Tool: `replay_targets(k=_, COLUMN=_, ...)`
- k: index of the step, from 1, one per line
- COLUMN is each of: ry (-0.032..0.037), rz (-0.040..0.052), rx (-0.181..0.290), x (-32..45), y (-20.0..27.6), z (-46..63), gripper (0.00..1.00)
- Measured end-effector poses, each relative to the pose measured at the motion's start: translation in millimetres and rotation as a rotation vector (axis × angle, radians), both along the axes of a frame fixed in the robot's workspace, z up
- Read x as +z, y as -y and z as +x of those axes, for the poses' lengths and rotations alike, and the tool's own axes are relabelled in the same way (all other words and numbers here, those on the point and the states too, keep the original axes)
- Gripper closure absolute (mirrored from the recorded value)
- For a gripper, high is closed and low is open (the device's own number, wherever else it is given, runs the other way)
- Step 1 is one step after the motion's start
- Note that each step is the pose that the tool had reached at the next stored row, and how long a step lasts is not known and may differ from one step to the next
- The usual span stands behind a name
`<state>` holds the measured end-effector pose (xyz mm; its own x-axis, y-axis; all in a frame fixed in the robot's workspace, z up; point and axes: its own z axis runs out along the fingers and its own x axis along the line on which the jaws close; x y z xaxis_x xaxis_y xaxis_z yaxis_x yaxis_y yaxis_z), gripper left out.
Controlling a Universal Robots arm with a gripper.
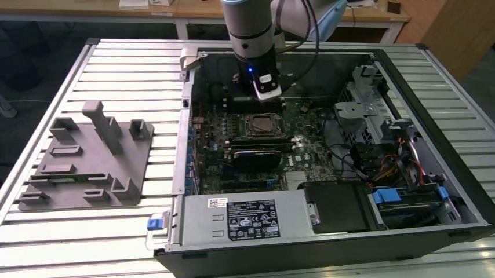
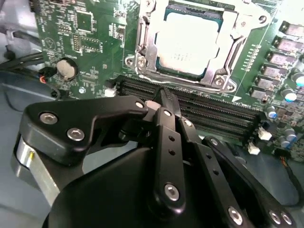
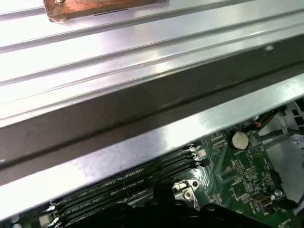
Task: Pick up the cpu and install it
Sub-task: 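Install the first cpu locking lever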
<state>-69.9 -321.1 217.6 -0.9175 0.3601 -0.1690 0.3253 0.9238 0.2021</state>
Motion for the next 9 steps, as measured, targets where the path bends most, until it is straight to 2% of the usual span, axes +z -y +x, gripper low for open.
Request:
replay_targets(k=2, ry=0.0001, rz=-0.0086, rx=0.000, x=0.8, y=-0.1, z=0.1, gripper=0.89)
replay_targets(k=3, ry=-0.0002, rz=-0.0181, rx=-0.001, x=1.1, y=0.0, z=0.1, gripper=0.89)
replay_targets(k=6, ry=-0.0035, rz=-0.0690, rx=-0.005, x=1.8, y=0.0, z=0.4, gripper=0.89)
replay_targets(k=8, ry=-0.0094, rz=-0.1033, rx=-0.007, x=2.0, y=0.0, z=1.3, gripper=0.89)
replay_targets(k=9, ry=-0.0128, rz=-0.1175, rx=-0.008, x=2.0, y=0.0, z=2.0, gripper=0.89)
